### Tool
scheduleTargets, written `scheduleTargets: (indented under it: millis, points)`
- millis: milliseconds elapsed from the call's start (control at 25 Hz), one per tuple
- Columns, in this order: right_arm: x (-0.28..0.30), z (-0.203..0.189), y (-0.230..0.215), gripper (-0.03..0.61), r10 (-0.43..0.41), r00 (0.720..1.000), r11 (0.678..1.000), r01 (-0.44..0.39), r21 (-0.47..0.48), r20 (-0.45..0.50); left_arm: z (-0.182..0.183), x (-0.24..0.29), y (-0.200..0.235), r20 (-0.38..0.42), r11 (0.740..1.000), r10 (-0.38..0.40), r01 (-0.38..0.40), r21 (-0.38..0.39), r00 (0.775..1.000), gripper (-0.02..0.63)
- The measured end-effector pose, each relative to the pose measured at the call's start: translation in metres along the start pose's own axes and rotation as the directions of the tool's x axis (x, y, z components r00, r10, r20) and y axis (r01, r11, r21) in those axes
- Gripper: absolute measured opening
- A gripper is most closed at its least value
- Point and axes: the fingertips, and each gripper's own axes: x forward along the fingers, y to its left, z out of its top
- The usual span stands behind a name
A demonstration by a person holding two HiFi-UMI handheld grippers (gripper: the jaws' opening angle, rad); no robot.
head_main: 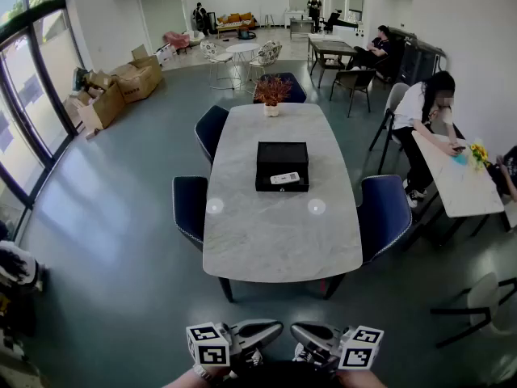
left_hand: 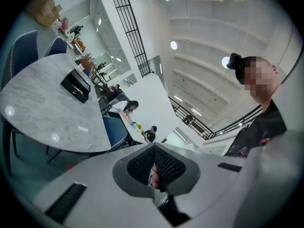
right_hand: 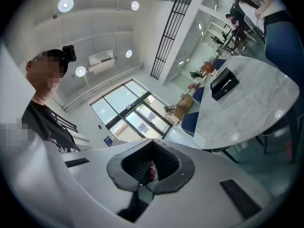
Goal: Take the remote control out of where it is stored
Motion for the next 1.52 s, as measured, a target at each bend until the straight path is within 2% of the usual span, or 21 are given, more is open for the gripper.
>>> scheduleTargets:
  millis: [560,920,1520]
  points:
    - [-0.006,0.005,-0.001,0.009,0.011,1.000,1.000,-0.011,-0.005,0.025,-0.003,0.006,0.001,-0.007,1.000,-0.007,0.007,0.004,1.000,0.008]
    - [-0.018,0.014,-0.007,0.009,0.029,0.998,0.999,-0.031,0.033,0.055,-0.002,0.015,0.000,-0.001,1.000,0.013,-0.013,0.018,1.000,0.008]
    - [-0.062,0.048,-0.030,0.009,0.067,0.996,0.996,-0.070,0.048,0.051,0.000,0.070,0.001,0.022,0.998,0.060,-0.060,0.027,0.998,0.008]
